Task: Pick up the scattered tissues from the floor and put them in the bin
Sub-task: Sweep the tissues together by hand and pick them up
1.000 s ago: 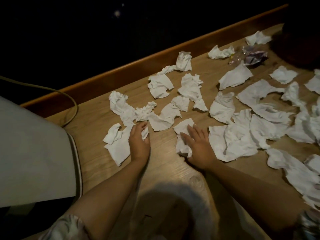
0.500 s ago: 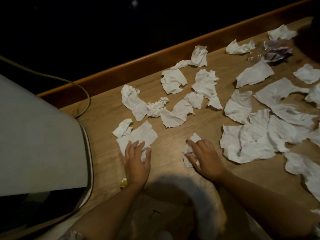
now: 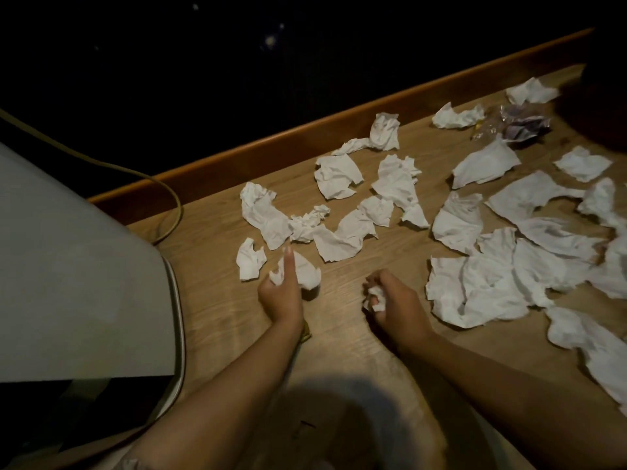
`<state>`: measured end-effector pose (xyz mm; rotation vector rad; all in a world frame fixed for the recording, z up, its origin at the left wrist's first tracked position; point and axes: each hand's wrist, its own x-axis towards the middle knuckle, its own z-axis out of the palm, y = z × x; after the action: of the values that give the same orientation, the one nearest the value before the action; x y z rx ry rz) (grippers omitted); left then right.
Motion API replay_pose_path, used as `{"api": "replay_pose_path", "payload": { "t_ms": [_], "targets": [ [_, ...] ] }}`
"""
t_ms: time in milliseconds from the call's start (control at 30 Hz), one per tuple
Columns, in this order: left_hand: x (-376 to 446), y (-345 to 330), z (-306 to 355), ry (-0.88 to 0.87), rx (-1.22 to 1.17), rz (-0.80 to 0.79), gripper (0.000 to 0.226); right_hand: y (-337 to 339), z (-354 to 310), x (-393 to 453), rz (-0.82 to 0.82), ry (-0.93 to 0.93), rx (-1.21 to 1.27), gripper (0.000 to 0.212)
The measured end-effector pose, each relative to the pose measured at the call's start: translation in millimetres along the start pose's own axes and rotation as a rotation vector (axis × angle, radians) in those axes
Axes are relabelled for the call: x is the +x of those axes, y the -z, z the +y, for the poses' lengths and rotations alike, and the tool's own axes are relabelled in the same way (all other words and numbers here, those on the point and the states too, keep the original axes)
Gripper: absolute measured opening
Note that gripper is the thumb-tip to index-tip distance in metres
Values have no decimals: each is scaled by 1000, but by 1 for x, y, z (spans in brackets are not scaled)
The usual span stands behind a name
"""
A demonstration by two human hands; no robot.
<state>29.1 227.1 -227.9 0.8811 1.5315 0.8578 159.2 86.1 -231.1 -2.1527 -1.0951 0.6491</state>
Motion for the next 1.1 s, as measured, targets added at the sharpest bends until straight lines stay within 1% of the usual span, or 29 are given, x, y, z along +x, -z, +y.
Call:
{"api": "replay_pose_path", "payload": {
  "t_ms": [33, 67, 133, 167, 200, 267, 300, 333, 367, 467, 533, 567, 667, 700, 733, 800, 867, 933, 1033, 1100],
  "targets": [
    [-1, -8, 10, 106, -130, 13, 32, 0, -6, 3, 17, -19, 14, 39],
    [0, -15, 19, 190, -226, 24, 30, -1, -12, 5, 33, -21, 26, 40],
    [3, -23, 34, 352, -351, 3, 42, -3, -24, 7, 50, 8, 72, 34],
    [4, -25, 41, 410, -387, -21, 48, -4, -31, 7, 40, 28, 104, 31],
    [7, -26, 45, 452, -390, -38, 54, -5, -37, 6, 9, 48, 136, 32],
    [11, -27, 51, 487, -415, -50, 58, -7, -48, 0, -86, 100, 180, 52],
    [11, -27, 53, 483, -452, -61, 56, -8, -51, -3, -125, 133, 168, 62],
    [10, -27, 56, 471, -479, -67, 51, -10, -55, -7, -143, 164, 135, 64],
    [9, -28, 55, 450, -489, -72, 45, -11, -58, -9, -139, 186, 94, 58],
    [-1, -24, 57, 416, -459, -121, 38, -9, -60, -9, -37, 245, 50, 25],
    [-12, -18, 59, 380, -359, -183, 39, -2, -61, -7, 32, 278, 53, 19],
    [-19, -16, 59, 344, -282, -239, 46, 2, -62, -5, 65, 284, 53, 20],
    [-36, -8, 54, 277, -127, -414, 76, 10, -61, 3, 140, 305, 31, 23],
    [-41, -6, 52, 261, -101, -472, 81, 12, -60, 4, 149, 310, 21, 24],
    [-45, -3, 47, 234, -65, -523, 81, 14, -61, 4, 154, 308, 13, 25],
    [-53, 1, 41, 190, -19, -609, 69, 16, -60, 4, 153, 287, -31, 27],
    [-59, 4, 34, 153, -2, -672, 60, 19, -59, 3, 128, 286, -144, 31],
    [-59, 6, 29, 150, 2, -719, 60, 23, -61, 2, 111, 296, -222, 42],
    [-53, 10, 24, 175, -47, -821, 51, 34, -65, 1, 111, 260, -239, 65],
    [-47, 14, 23, 209, -41, -866, 50, 46, -65, 2, 78, 237, -291, 72]
  ]
}}
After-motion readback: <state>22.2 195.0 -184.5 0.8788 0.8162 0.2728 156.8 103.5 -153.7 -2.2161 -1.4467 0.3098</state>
